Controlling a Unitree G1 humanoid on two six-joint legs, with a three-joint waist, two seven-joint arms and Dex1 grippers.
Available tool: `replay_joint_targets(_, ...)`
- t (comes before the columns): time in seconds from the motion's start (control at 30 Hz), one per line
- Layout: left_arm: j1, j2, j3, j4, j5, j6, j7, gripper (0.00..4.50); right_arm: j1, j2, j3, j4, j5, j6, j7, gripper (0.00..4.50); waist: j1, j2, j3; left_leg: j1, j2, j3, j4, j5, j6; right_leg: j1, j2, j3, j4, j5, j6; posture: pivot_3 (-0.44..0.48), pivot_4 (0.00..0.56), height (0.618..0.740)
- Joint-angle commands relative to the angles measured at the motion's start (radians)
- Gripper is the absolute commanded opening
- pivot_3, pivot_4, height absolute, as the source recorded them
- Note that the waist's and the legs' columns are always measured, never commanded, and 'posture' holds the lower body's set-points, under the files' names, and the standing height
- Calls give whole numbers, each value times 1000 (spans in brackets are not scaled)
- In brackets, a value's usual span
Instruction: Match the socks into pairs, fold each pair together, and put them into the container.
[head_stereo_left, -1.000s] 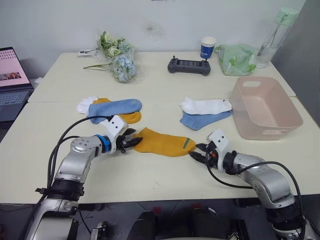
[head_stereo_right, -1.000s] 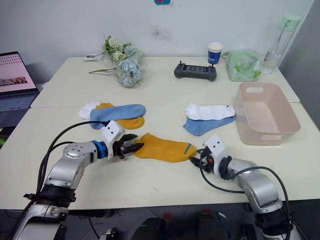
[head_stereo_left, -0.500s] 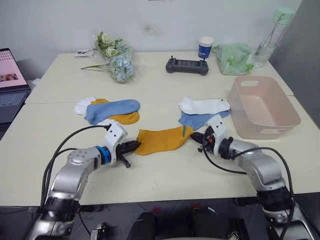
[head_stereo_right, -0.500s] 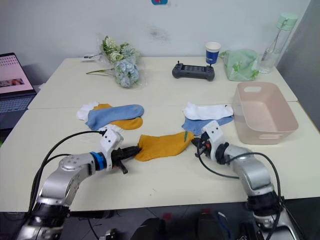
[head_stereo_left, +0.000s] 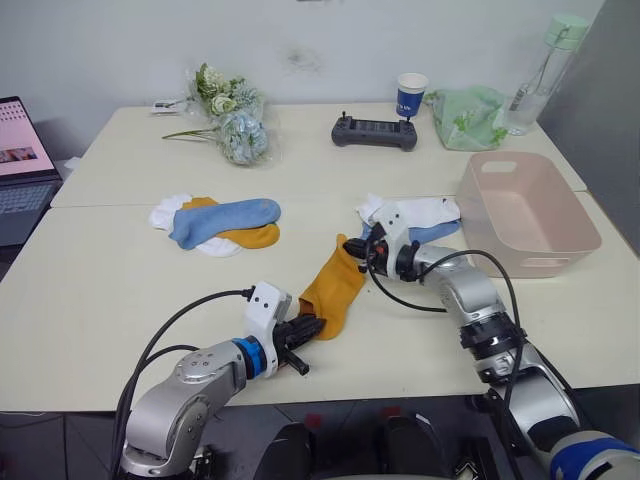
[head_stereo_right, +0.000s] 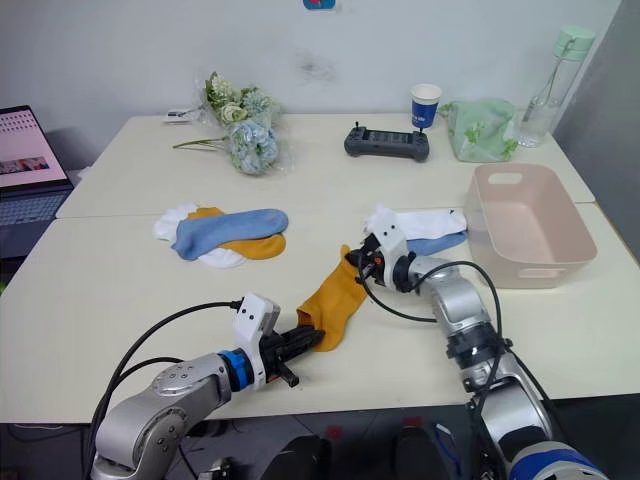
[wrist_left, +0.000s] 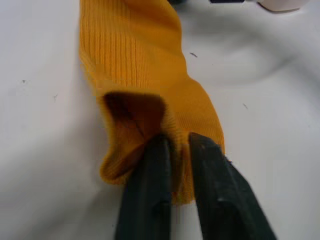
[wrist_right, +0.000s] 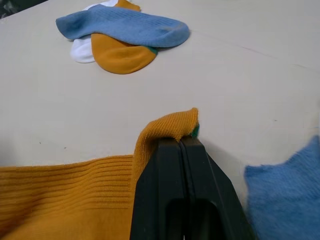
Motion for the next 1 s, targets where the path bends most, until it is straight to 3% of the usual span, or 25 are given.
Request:
replay_joint_targets(0.03, 6, 11, 7, -23, -29, -17, -10, 1866, -35, 19, -14, 19, -13, -60, 9, 636, 0, 0, 0, 0, 0, 0, 0, 0, 0, 0, 0, 0, 0, 0, 0, 0, 150, 740)
replay_joint_targets(0.13, 32, 84, 50, -42, -54, -19, -64, 2856, -18, -10, -25, -3, -32, -90, 8, 1657, 0, 0, 0, 0, 0, 0, 0, 0, 0, 0, 0, 0, 0, 0, 0, 0, 150, 740)
replay_joint_targets(0.3, 57, 289, 130, -35, -84, -87, -238, 4482, 55, -72, -81, -171, 8, -34, 16, 3440, 2, 0, 0, 0, 0, 0, -1, 0, 0, -1, 0, 1, 0, 0, 0, 0, 150, 740)
replay_joint_targets(0.37, 26, 345, 175, 11, -101, -112, -295, 4500, 89, -97, -97, -263, 38, 11, 33, 4094, 5, 1, 0, -1, 0, 0, -1, 0, 0, -1, 0, 1, -1, 0, 0, 0, 150, 740)
replay_joint_targets(0.47, -80, 400, 183, 142, -58, -195, -341, 4500, 146, -136, -102, -392, 73, 75, 49, 4094, 9, 1, 0, 0, 0, 0, -1, 0, 0, -1, 0, 0, -1, 0, 0, 0, 150, 740)
replay_joint_targets(0.6, -304, 363, 92, 384, 50, -358, -359, 4500, 241, -185, -81, -532, 102, 143, 68, 4094, 22, 0, 0, -1, 0, -1, 0, 0, 0, 0, 0, -1, -1, 0, 0, 0, 150, 740)
replay_joint_targets(0.8, -653, 179, -64, 872, 222, -599, -372, 4500, 324, -304, 96, -639, 54, 46, 248, 4094, 23, -1, 0, -2, -2, 0, 0, 0, 0, 0, -1, -5, -3, 0, 1, 0, 150, 740)
replay_joint_targets(1.0, -858, 34, -128, 1225, 317, -764, -397, 4500, 261, -278, 227, -537, -22, -90, 336, 4094, -3, -2, 0, -2, -1, 0, 1, 0, 0, -1, 0, -7, -1, 0, 1, 0, 150, 740)
